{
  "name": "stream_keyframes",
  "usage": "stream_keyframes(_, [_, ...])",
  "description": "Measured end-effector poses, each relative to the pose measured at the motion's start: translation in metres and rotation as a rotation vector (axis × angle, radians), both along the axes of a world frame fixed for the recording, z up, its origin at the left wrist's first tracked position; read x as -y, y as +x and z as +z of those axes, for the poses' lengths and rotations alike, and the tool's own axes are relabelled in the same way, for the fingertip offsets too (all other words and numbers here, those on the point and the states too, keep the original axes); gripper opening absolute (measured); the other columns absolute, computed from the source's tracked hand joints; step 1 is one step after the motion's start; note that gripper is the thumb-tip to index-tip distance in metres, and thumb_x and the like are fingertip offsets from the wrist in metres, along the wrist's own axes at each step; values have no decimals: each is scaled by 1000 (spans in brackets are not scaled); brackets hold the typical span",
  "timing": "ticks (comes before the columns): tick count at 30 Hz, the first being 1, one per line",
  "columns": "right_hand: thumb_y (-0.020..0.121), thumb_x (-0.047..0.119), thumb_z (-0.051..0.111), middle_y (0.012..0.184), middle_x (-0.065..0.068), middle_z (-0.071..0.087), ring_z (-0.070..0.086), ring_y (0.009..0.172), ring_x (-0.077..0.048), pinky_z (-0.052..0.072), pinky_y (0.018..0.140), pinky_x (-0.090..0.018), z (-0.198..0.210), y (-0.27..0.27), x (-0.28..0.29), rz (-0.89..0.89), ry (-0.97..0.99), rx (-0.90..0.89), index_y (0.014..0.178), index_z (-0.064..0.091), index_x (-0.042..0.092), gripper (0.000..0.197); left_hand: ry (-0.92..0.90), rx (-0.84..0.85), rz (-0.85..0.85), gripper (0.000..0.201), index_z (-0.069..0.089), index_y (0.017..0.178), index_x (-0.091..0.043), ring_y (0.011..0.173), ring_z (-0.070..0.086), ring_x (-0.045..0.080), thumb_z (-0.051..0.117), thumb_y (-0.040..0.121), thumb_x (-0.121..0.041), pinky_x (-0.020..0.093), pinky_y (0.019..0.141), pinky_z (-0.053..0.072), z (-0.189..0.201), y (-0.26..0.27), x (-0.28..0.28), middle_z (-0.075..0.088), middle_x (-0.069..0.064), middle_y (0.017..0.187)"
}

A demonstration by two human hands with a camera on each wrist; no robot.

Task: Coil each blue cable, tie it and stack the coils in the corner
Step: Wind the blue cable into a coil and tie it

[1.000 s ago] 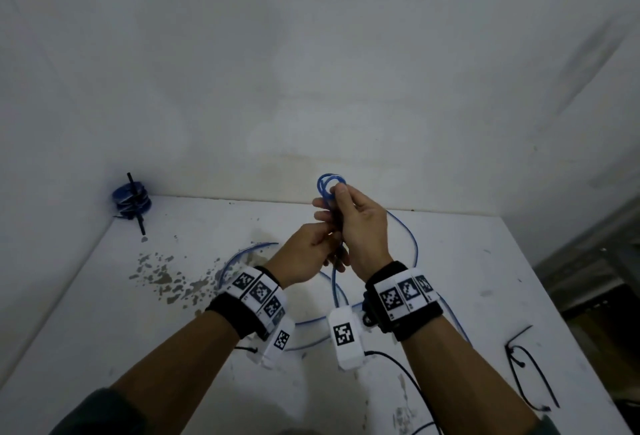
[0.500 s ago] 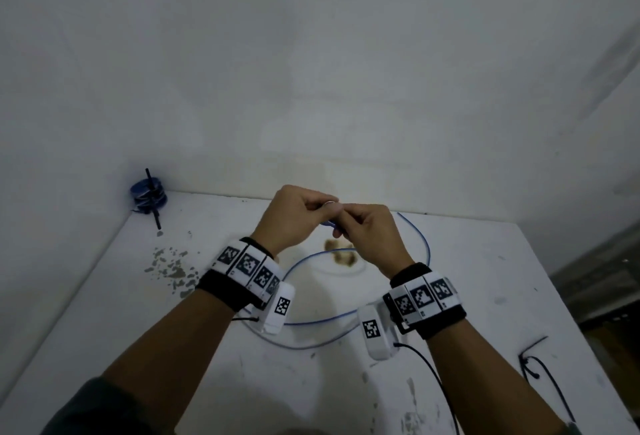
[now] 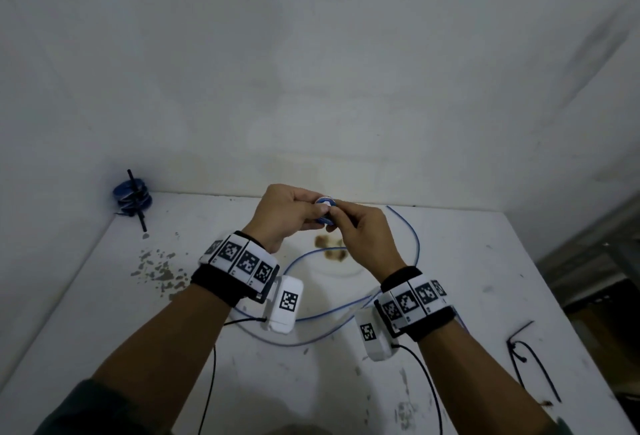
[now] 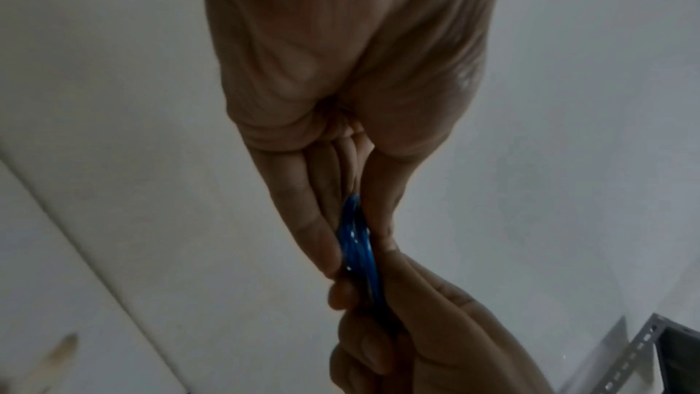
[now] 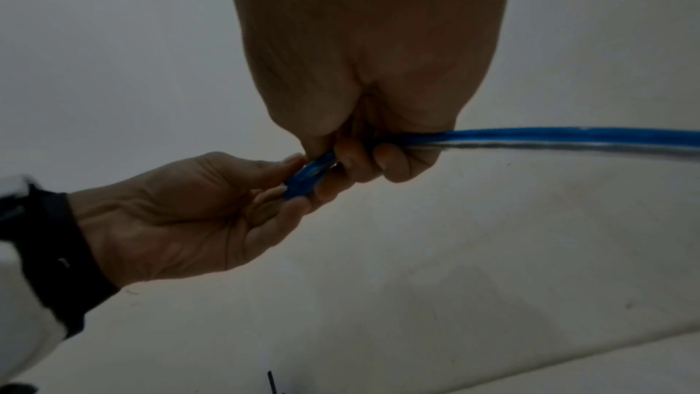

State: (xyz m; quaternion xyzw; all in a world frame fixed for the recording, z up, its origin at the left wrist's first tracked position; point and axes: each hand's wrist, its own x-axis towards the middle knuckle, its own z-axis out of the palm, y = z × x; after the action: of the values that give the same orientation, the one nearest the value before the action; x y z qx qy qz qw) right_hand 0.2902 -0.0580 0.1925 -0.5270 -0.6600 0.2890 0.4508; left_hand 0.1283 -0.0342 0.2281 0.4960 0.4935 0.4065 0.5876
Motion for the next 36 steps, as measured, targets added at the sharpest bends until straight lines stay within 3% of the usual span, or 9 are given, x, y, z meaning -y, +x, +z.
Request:
stream_keyframes(3, [100, 24, 56, 73, 4, 72, 64, 61, -12, 51, 61, -25, -13, -14, 11, -74, 6, 23, 110, 74, 18, 21, -10, 45, 99, 17, 73, 103, 3, 85, 73, 27, 68, 87, 2, 33, 77, 61, -5, 6, 0, 75, 19, 91])
stream_keyframes(7, [100, 22, 57, 69, 5, 70, 61, 57, -4, 44, 59, -14, -27, -30, 21, -147, -45, -42, 117, 71, 19, 22, -36, 10, 133, 19, 72, 106, 5, 83, 73, 26, 68, 88, 0, 32, 73, 61, -15, 7, 2, 75, 18, 91])
stream_keyframes(11, [96, 18, 63, 81, -8, 75, 62, 62, -12, 51, 62, -28, -22, -30, 23, -192, -117, -291, 106, 77, 14, 17, -61, -38, 66, 16, 74, 104, 0, 88, 73, 26, 68, 90, -5, 36, 81, 60, -22, -2, 2, 76, 13, 91])
stream_keyframes(14, [93, 17, 67, 81, -13, 73, 57, 53, -15, 49, 56, -32, -15, -26, 20, -208, -216, -393, 99, 77, 6, 15, 36, -189, 33, 14, 77, 101, -11, 84, 73, 16, 66, 92, -12, 28, 73, 57, -21, -6, 4, 77, 4, 87])
stream_keyframes(18, [99, 18, 57, 73, -2, 67, 57, 55, -8, 47, 57, -23, -18, -26, 17, -219, -202, -207, 89, 70, 4, 22, 235, -584, -39, 25, 78, 87, -15, 65, 67, 5, 58, 97, -27, 24, 63, 48, -21, -3, 7, 72, -2, 72])
stream_keyframes(22, [100, 24, 51, 77, -9, 67, 63, 72, -26, 49, 66, -37, -22, -27, 15, -183, -215, -87, 83, 63, 7, 27, 263, -698, -81, 39, 73, 73, -7, 67, 67, 17, 52, 99, -28, 30, 66, 52, -24, -4, 6, 70, 2, 68])
stream_keyframes(27, [101, 22, 50, 75, -1, 65, 62, 64, -21, 53, 65, -38, -16, -16, 15, -140, -200, -106, 81, 63, 9, 27, 212, -444, -90, 35, 76, 80, -5, 62, 67, 16, 55, 99, -25, 18, 57, 45, -25, -8, 10, 73, 7, 68])
stream_keyframes(30, [102, 21, 51, 75, -11, 65, 58, 56, -18, 50, 59, -36, -10, -11, 16, -89, -223, -203, 85, 65, 2, 29, 141, -252, -138, 33, 75, 83, -2, 63, 64, 18, 56, 99, -23, 23, 55, 41, -24, -13, 10, 73, 13, 72])
stream_keyframes(36, [104, 22, 47, 73, -22, 64, 58, 62, -26, 52, 66, -50, -18, -10, 16, -39, -233, -219, 78, 63, 10, 32, 102, -210, -224, 16, 76, 99, -7, 72, 66, 13, 61, 96, -13, 25, 60, 45, -26, -19, 2, 75, 8, 87])
